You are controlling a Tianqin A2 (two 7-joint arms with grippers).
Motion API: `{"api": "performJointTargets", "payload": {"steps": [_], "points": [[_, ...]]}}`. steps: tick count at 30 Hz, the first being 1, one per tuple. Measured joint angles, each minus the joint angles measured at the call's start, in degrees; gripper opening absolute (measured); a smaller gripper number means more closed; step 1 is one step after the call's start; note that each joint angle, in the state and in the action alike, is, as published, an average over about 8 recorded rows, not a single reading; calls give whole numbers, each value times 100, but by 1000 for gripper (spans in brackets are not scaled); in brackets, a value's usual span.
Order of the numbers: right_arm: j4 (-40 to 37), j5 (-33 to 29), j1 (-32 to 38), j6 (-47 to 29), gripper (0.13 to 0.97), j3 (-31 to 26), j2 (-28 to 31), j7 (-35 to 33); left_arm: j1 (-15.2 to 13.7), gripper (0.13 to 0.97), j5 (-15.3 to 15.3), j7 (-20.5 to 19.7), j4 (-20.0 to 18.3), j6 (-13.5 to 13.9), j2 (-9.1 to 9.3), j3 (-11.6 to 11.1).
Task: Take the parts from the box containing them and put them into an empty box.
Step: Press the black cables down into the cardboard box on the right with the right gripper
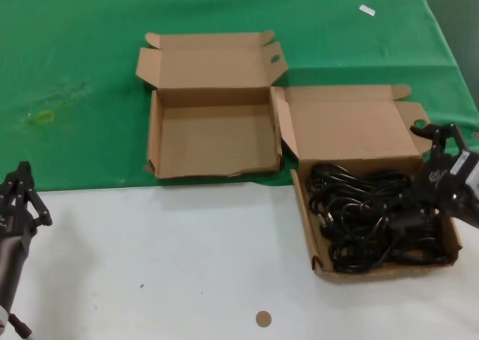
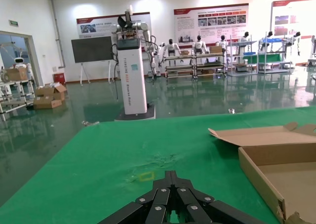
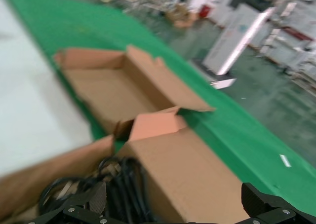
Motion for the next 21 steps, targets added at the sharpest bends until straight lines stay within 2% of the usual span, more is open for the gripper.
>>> {"api": "performJointTargets", "payload": {"steps": [10,21], "points": [[-229,-728,350,-1471,966,108,219,-235,0,144,0,0,0,0,0,0],[-602,-1372,815,-2707,951,188,149,-657,0,144,0,0,0,0,0,0]]}}
